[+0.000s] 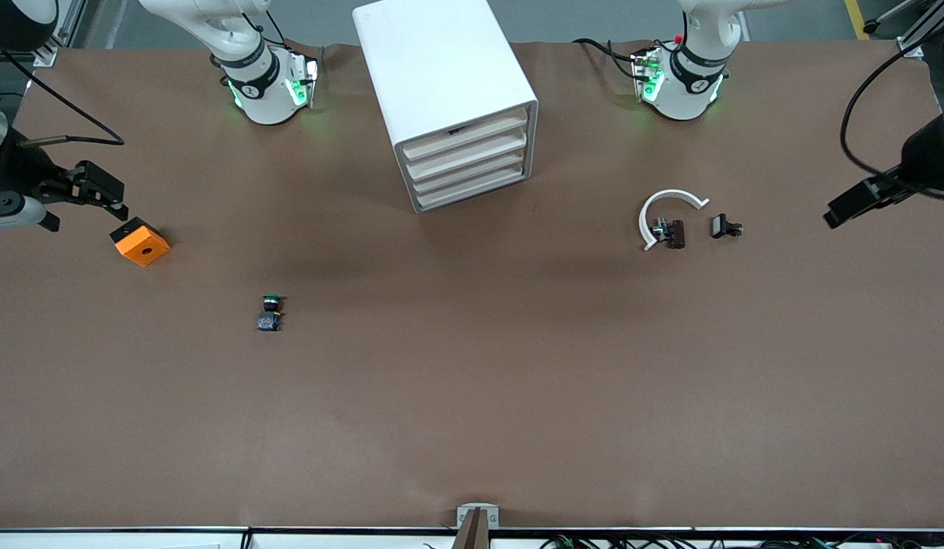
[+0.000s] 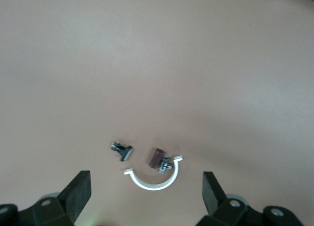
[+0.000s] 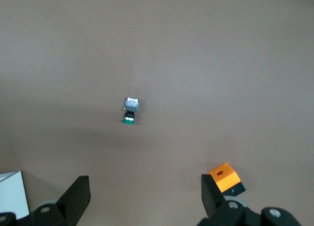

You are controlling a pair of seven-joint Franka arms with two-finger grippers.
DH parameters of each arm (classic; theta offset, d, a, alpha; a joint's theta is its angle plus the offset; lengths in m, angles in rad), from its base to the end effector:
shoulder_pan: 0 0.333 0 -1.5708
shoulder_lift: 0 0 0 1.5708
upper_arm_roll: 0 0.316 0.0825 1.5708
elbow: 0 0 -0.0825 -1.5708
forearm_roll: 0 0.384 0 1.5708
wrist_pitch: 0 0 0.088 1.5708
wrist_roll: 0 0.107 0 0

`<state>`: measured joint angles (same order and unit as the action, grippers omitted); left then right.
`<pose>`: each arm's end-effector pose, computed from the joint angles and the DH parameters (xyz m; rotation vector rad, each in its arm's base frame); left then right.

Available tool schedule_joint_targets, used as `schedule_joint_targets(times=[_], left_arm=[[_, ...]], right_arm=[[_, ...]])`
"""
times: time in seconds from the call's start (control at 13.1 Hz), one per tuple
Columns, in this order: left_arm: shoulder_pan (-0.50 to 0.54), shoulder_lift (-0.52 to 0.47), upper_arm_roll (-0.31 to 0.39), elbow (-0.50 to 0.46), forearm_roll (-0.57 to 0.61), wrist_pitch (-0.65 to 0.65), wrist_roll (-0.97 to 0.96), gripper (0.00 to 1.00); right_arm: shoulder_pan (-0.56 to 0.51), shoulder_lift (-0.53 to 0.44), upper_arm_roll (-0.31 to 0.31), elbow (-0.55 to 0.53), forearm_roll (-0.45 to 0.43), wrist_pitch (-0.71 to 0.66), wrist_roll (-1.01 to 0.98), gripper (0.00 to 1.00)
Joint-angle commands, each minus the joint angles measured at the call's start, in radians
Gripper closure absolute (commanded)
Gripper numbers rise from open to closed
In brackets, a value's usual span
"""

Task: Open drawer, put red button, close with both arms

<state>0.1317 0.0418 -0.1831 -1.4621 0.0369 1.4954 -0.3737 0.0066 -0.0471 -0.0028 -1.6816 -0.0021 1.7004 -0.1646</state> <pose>0.5597 -0.0221 0.6459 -3.0704 -0.5035 0.0023 0.5509 0.0019 0.6094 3.1215 0.2638 0.1027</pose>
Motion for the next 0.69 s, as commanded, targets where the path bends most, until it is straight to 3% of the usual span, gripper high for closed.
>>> schedule_joint_targets(times=[0.0,0.15,0.61], left_arm=[[-0.024,-0.091,0.055,-0.073,-0.005,-0.009,0.131,0.0],[-0.067,-0.12,0.109,-0.101,-0.021,-0.009,0.188,0.0],[-0.06,-0.172,0.111,-0.165,-0.066,-0.009,0.269,0.0]], right_arm=[[-0.016,-0.019,0.01,-0.017,-0.006,0.034,-0.003,0.0],[-0.014,-0.02,0.01,-0.015,-0.006,0.03,-0.004,0.0],[-0.03,-0.014,0.003,0.068,-0.009,-0.048,-0.006,0.0]])
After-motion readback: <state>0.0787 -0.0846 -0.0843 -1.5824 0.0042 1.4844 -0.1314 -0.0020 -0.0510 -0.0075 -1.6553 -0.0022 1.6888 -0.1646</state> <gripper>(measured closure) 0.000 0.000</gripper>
